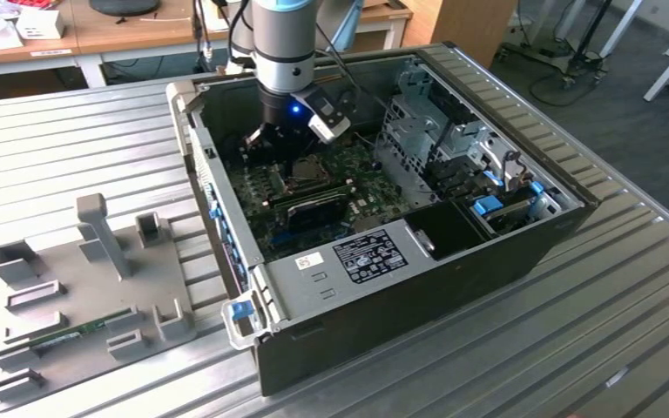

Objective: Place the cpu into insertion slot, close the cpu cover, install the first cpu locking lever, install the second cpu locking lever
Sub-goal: 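Close the cpu cover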

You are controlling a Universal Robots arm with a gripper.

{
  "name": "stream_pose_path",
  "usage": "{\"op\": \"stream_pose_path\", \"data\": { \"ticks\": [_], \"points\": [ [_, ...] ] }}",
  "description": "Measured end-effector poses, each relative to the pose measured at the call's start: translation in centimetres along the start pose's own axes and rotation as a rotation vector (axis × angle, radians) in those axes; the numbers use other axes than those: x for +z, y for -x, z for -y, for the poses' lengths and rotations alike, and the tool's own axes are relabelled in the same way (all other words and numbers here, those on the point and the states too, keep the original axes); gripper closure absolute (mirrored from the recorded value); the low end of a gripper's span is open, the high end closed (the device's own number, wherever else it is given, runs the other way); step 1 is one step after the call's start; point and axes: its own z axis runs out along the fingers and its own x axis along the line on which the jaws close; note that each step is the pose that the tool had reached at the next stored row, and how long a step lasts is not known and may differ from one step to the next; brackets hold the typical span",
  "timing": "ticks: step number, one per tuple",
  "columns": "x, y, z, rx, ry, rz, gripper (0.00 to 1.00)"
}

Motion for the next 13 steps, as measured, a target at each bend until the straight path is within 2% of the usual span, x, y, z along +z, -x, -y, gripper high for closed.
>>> {"op": "stream_pose_path", "data": {
  "ticks": [5, 13],
  "points": [
    [-0.75, 0.02, -0.01, 0.000, -0.0003, -0.0002, 0.90],
    [-2.66, 0.08, -0.03, 0.000, -0.0003, -0.0002, 0.90]
  ]
}}
